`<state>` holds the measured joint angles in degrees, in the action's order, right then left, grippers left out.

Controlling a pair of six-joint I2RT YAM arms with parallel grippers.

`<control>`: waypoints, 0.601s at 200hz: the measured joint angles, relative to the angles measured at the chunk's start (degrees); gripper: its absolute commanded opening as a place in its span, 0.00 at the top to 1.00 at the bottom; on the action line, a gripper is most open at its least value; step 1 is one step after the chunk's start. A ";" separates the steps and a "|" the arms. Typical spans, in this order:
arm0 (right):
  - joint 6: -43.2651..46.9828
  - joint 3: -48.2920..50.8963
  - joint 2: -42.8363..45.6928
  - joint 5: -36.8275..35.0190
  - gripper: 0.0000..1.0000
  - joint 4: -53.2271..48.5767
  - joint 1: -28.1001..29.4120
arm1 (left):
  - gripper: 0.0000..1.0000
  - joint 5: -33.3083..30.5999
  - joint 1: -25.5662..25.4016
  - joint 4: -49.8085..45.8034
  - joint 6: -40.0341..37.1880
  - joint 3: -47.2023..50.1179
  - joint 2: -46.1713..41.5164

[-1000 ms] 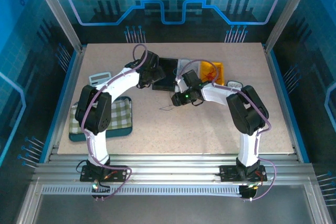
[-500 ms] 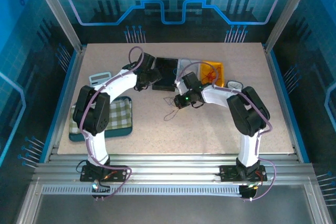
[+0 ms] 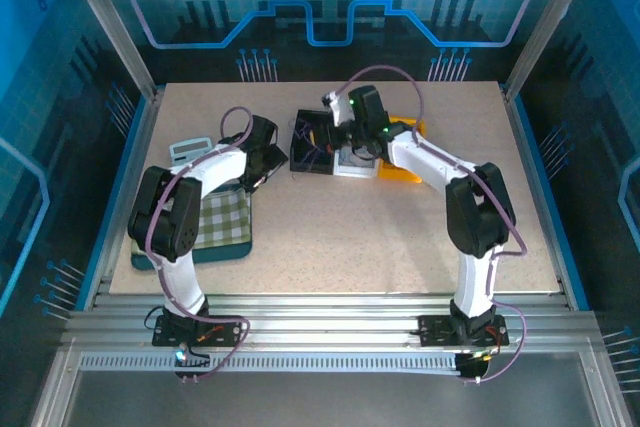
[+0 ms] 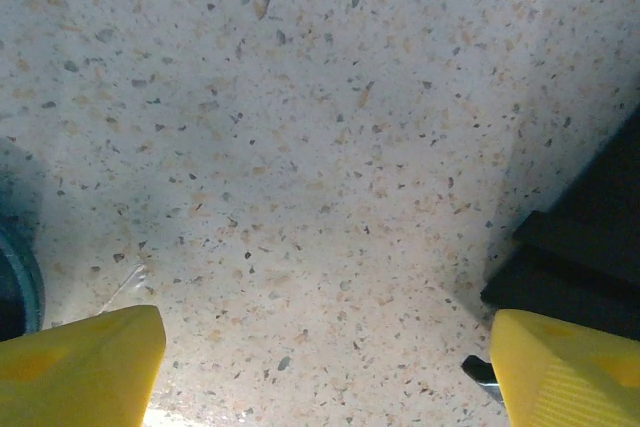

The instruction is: Untangle the cables

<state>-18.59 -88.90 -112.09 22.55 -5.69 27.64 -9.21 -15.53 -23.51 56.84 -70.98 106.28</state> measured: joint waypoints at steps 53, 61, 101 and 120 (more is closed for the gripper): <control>-4.02 -15.37 -14.21 -3.23 0.96 -0.76 -3.34 | 0.14 0.00 0.00 0.52 0.11 0.00 -1.66; -4.44 -16.83 -15.76 -3.50 0.96 -1.33 -3.41 | 0.14 0.00 0.00 0.52 0.11 0.00 -1.70; -5.55 -18.34 -17.29 -3.91 0.95 -1.53 -3.28 | 0.14 0.00 0.00 0.52 0.11 0.00 -1.77; -5.64 -18.34 -17.25 -4.72 0.96 -1.11 -3.28 | 0.14 0.00 0.00 0.52 0.24 0.00 -1.77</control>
<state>-24.23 -107.24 -129.34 17.82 -6.81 24.36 -9.21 -15.53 -22.98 57.08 -70.98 104.51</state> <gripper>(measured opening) 0.053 0.856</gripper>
